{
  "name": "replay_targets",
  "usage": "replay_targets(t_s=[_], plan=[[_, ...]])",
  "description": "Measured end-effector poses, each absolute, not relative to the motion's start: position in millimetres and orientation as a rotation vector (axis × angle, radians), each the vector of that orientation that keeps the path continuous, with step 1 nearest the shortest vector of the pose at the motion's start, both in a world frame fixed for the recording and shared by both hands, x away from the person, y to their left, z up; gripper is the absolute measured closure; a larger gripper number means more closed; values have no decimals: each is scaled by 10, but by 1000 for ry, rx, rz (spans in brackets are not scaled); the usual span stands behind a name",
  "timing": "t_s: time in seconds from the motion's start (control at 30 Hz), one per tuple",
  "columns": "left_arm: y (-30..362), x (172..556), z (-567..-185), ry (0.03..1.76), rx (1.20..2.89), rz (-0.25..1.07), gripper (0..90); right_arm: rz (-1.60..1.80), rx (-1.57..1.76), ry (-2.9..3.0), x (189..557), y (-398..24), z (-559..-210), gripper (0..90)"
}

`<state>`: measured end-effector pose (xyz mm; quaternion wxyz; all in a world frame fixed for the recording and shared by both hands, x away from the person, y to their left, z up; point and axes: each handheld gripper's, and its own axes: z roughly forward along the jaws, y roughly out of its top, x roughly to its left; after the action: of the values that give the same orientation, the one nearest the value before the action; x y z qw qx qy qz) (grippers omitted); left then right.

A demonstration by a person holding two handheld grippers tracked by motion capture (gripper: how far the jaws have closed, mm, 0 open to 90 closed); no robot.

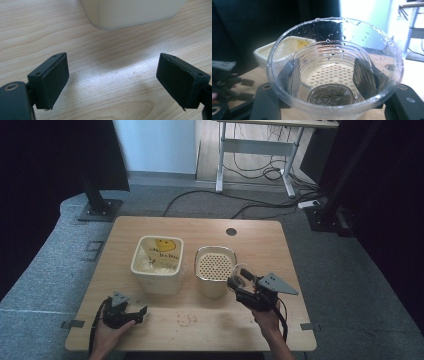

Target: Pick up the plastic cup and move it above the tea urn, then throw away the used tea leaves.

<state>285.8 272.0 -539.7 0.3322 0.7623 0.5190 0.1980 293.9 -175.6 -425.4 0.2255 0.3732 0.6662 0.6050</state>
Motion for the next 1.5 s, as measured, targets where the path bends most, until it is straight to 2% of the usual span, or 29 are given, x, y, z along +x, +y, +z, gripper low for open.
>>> replay_targets(t_s=[0.4, 0.7, 1.13, 1.5], plan=[[2719, 2838, -5394, 1350, 1989, 502, 115, 1537, 1106, 1774, 3335, -1983, -4101, 397], [2708, 2853, -5398, 1345, 1999, 497, 122, 1454, 1084, 1790, 3541, -1958, -4051, 399], [2706, 2858, -5407, 1351, 2004, 498, 121, 1126, 893, 1868, 3723, -1728, -3931, 398], [2703, 2865, -5421, 1359, 2013, 490, 124, 746, 598, 1931, 3841, -1348, -3830, 399]])
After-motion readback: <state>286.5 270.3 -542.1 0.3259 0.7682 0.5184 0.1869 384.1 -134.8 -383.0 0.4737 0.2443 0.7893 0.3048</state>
